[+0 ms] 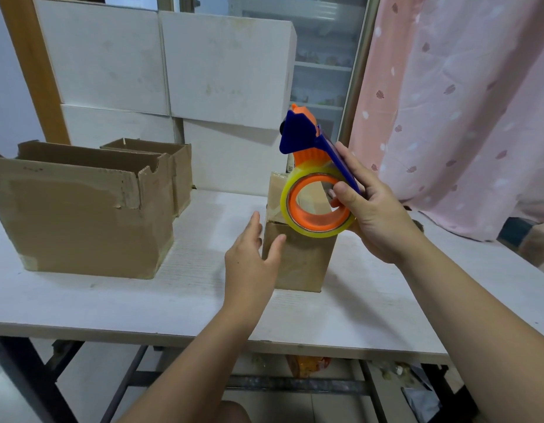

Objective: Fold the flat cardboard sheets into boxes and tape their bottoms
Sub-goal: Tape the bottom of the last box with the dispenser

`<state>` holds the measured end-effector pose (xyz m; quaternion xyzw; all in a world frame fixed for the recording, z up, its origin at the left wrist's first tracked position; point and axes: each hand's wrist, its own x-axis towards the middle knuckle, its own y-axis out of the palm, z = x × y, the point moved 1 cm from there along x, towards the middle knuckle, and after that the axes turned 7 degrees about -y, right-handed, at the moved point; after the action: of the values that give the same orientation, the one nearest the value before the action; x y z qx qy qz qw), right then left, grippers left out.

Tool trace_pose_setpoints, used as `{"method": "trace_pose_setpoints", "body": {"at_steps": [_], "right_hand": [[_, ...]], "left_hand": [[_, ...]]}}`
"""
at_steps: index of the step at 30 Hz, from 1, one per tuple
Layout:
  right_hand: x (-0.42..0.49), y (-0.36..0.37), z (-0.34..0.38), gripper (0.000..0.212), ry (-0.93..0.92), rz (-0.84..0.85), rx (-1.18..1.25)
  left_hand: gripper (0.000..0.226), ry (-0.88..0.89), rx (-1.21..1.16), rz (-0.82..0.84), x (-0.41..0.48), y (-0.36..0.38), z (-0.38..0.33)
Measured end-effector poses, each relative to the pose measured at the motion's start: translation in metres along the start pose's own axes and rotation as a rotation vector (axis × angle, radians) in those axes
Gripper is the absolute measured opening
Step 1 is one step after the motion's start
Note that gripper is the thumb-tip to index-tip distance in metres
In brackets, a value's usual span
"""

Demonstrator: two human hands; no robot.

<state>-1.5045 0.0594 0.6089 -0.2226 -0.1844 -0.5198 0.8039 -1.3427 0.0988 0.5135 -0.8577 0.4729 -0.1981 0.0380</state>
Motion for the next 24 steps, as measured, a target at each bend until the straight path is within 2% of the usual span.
{"method": "trace_pose_setpoints", "body": {"at_steps": [4,12,17,24], "right_hand": [[-0.001,0.001,0.001,0.055,0.01,0.004,0.012],[0.001,0.0,-0.003,0.058,-0.005,-0.013,-0.01],[0.007,-0.005,0.001,0.047,-0.048,0.021,-0.119],[0.024,-0.011,0.027,0.047,-0.065,0.242,-0.356]], "left_hand": [[0.058,0.26,0.245,-0.098,0.004,-0.004,-0.007],[0.04,0.344,0.336,-0.094,0.015,-0.013,-0.008],[0.037,0.452,0.415,-0.064,0.019,-0.019,-0.01],[0.031,0.724,0.542,-0.072,0.028,-0.027,-0.008]]}}
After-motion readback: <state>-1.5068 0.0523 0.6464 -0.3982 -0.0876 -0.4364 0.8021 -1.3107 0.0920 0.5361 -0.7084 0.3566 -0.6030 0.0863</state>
